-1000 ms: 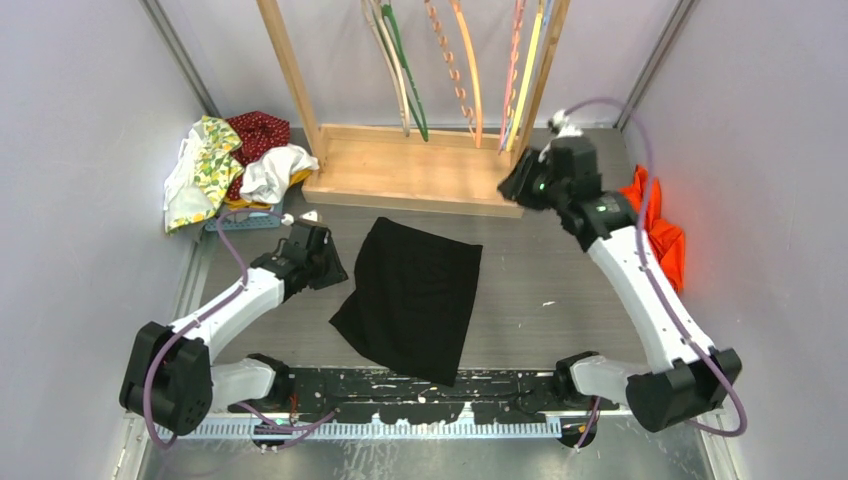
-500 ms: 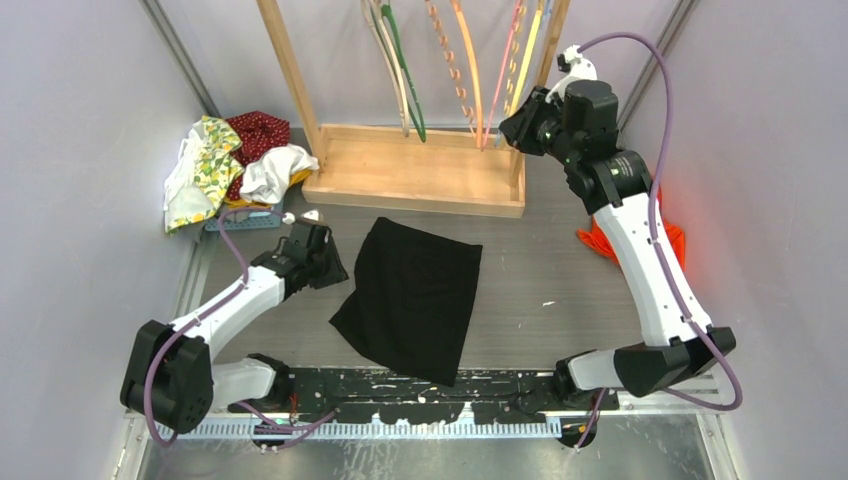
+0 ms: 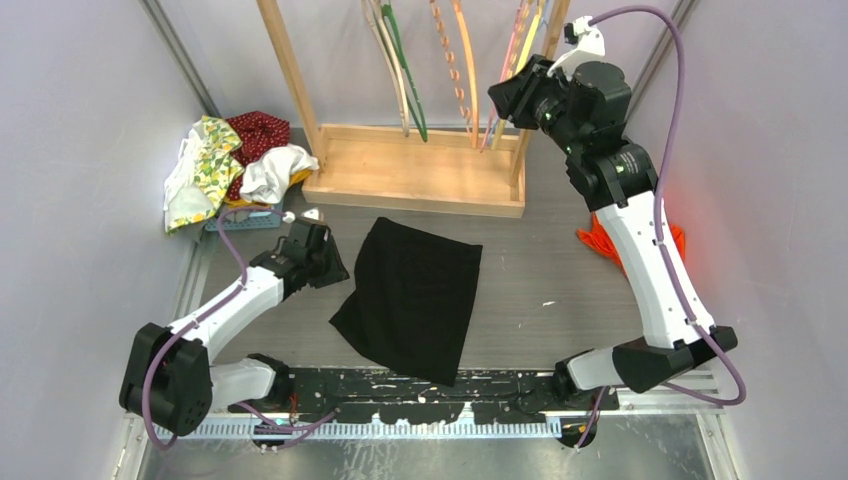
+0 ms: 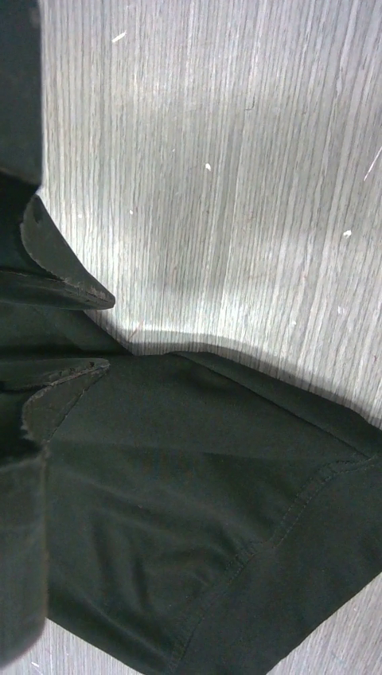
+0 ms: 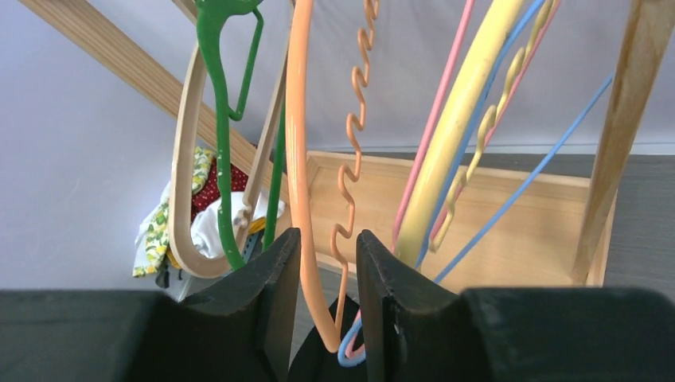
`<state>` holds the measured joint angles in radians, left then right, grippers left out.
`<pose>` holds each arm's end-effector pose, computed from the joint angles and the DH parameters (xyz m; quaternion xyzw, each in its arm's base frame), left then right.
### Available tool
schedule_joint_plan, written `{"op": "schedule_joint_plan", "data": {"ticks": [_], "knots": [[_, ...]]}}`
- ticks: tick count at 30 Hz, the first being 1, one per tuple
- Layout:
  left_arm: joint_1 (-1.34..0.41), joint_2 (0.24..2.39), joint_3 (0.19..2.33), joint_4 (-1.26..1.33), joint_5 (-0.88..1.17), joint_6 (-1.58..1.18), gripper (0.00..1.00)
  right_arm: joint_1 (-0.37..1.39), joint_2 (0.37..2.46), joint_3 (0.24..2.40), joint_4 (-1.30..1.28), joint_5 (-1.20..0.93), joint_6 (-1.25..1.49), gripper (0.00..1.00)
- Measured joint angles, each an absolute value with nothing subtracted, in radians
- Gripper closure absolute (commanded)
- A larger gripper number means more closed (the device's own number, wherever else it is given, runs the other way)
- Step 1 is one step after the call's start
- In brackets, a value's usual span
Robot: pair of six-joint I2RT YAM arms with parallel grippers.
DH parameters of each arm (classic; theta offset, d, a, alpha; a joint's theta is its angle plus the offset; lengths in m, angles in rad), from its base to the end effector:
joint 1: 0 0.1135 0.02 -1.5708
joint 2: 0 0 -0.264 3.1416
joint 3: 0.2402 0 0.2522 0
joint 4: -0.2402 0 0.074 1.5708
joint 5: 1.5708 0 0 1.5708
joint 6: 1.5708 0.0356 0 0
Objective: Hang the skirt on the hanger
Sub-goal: Pick up the hanger from the clothesline.
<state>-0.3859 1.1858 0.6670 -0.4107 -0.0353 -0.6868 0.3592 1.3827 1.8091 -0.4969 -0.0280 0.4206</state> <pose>0.2125 -0.0850 0.2010 -0.1477 0.9373 -0.1466 0.2794 0.2601 0.0987 0.5211 0.0129 0.7315 0.2686 0.6266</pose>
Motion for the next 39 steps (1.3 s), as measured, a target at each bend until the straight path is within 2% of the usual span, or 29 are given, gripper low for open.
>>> {"op": "schedule_joint_plan", "data": {"ticks": [14,25,39], "knots": [[-0.386,1.203,0.667,-0.398,-0.007,-0.677,0.70,0.361,1.628,1.978,-0.484,0.100,0.366,0.56],[-0.386,1.262,0.667,-0.373,0.014,-0.676,0.71,0.361,1.620,1.956,-0.477,0.108,0.333,0.49],[-0.386,1.303,0.667,-0.344,0.022,-0.673,0.71,0.370,1.531,1.861,-0.367,-0.010,0.368,0.47]]}}
